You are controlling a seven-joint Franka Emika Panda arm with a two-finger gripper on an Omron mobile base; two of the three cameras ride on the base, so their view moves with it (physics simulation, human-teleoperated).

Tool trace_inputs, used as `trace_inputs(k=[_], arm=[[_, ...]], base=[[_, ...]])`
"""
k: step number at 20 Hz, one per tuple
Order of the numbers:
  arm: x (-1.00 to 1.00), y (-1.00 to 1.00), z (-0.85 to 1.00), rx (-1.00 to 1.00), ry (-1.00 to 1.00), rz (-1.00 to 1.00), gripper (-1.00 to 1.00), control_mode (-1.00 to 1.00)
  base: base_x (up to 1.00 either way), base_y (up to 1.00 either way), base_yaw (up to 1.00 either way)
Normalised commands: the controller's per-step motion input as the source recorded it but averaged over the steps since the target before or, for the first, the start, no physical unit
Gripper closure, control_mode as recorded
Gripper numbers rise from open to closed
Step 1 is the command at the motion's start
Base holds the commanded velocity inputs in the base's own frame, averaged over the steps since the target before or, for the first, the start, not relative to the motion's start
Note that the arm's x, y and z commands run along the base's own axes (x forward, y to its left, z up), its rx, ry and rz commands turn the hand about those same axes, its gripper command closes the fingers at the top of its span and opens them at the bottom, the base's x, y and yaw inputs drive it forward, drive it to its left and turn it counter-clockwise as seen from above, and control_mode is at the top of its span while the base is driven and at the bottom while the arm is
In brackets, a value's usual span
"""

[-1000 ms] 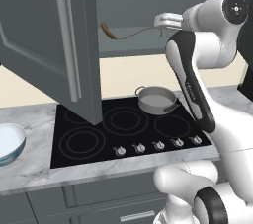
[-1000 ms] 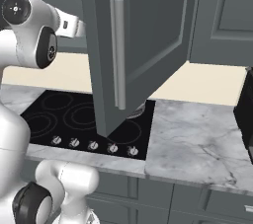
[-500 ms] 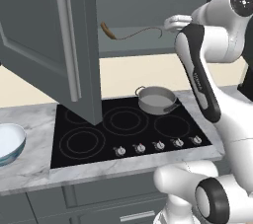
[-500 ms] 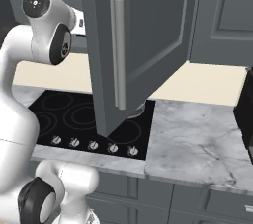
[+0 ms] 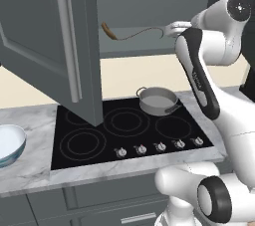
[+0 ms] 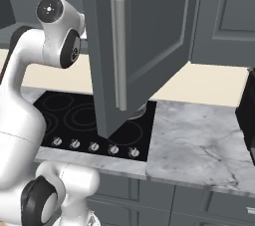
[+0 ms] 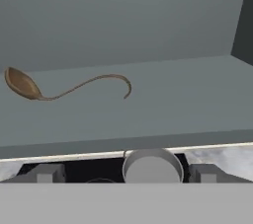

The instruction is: Open the cabinet and move the ladle to the pot. Then close the cabinet.

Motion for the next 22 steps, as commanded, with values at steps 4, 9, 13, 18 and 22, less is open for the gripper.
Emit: trace_inputs(k=[4,9,13,18,22], arm=[[0.46,0.00,-0.21,0.00,0.00,0.00,-1.00,-1.00],[0.54,-0.01,-0.03,0.00,0.00,0.00,-1.00,-1.00],[0.56,-0.02,0.00,0.00,0.00,0.00,-1.00,-1.00],[0.48,-0.07,0.00,0.00,0.00,0.00,-1.00,-1.00],[0.36,-0.09,0.00,0.00,0.00,0.00,-1.00,-1.00]], base=[[0.00,0.00,0.00],[0.00,0.00,0.00],[0.00,0.00,0.00],[0.00,0.00,0.00],[0.00,0.00,0.00]])
